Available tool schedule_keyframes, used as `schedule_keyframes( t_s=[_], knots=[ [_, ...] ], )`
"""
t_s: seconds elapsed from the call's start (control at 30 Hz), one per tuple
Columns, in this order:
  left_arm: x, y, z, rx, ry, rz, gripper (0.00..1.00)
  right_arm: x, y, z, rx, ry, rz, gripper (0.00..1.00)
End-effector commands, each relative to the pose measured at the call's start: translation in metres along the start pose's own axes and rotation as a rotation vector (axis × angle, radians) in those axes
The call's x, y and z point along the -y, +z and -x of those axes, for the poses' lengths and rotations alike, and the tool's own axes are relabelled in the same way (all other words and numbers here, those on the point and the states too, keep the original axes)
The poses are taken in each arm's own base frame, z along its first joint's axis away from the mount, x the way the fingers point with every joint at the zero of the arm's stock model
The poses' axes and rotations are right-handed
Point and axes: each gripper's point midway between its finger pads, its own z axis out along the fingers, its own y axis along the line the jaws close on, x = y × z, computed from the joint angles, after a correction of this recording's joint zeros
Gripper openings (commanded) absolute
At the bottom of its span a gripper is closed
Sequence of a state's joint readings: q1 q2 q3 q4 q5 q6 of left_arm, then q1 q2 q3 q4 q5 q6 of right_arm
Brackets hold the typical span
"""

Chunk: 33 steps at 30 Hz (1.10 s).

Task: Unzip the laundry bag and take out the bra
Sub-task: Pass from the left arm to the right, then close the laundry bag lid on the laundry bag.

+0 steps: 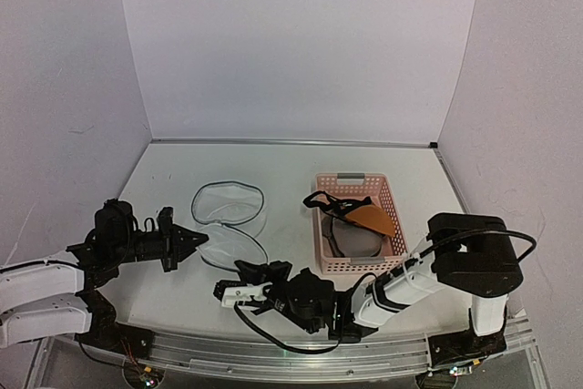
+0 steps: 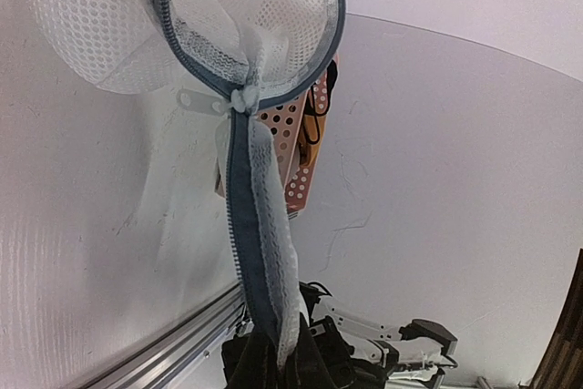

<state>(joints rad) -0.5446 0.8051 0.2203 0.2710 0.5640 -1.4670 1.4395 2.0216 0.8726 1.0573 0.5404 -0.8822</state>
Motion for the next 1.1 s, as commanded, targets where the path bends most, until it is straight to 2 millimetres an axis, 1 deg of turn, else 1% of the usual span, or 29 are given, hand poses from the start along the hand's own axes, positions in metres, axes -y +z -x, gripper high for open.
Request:
schedule_keyframes(
  t_s=[0.0, 0.03, 0.07, 0.13, 0.23, 0.3, 0.33, 0.43, 0.57, 0.6, 0.67, 0.73, 0.83, 0.87, 0.9, 1.07],
  knots=[
    [0.017, -0.001, 0.001, 0.005, 0.047, -0.046, 0.04, 0.029, -0.003, 0.023, 0.058, 0.079, -0.08, 0.0],
    [0.019, -0.001, 0.0, 0.005, 0.061, -0.051, 0.12, 0.031, -0.005, 0.025, 0.064, 0.087, -0.079, 0.0],
    [0.022, -0.002, 0.0, 0.007, 0.074, -0.057, 0.22, 0.033, -0.006, 0.026, 0.065, 0.093, -0.074, 0.0],
    [0.027, -0.004, 0.001, 0.014, 0.1, -0.067, 0.35, 0.032, -0.007, 0.027, 0.048, 0.091, -0.043, 0.0],
    [0.033, -0.007, 0.002, 0.034, 0.14, -0.063, 0.46, 0.033, -0.01, 0.03, 0.034, 0.103, 0.005, 0.0],
    [0.035, -0.008, 0.005, 0.055, 0.167, -0.038, 0.5, 0.032, -0.01, 0.03, 0.016, 0.101, 0.038, 0.0],
    [0.031, -0.01, 0.008, 0.066, 0.172, 0.006, 0.52, 0.029, -0.011, 0.03, 0.001, 0.1, 0.062, 0.0],
    [0.041, -0.017, 0.014, 0.111, 0.245, 0.064, 0.54, 0.032, -0.012, 0.032, -0.026, 0.13, 0.108, 0.0],
    [0.057, -0.035, 0.025, 0.206, 0.367, 0.141, 0.56, 0.041, -0.009, 0.033, -0.079, 0.201, 0.181, 0.0],
    [0.06, -0.04, 0.027, 0.227, 0.389, 0.157, 0.56, 0.046, -0.007, 0.033, -0.096, 0.227, 0.194, 0.0],
    [0.065, -0.049, 0.031, 0.267, 0.442, 0.185, 0.57, 0.061, -0.001, 0.041, -0.111, 0.289, 0.216, 0.0],
    [0.07, -0.057, 0.036, 0.305, 0.482, 0.214, 0.57, 0.073, 0.006, 0.044, -0.138, 0.362, 0.241, 0.0],
    [0.076, -0.066, 0.04, 0.34, 0.533, 0.256, 0.57, 0.092, 0.018, 0.043, -0.207, 0.46, 0.294, 0.0],
    [0.075, -0.069, 0.042, 0.347, 0.543, 0.278, 0.57, 0.096, 0.022, 0.036, -0.249, 0.488, 0.319, 0.0],
    [0.076, -0.071, 0.043, 0.357, 0.556, 0.289, 0.57, 0.106, 0.028, 0.04, -0.247, 0.527, 0.324, 0.0],
    [0.079, -0.08, 0.048, 0.392, 0.601, 0.324, 0.57, 0.132, 0.045, 0.038, -0.301, 0.718, 0.396, 0.0]
  ],
)
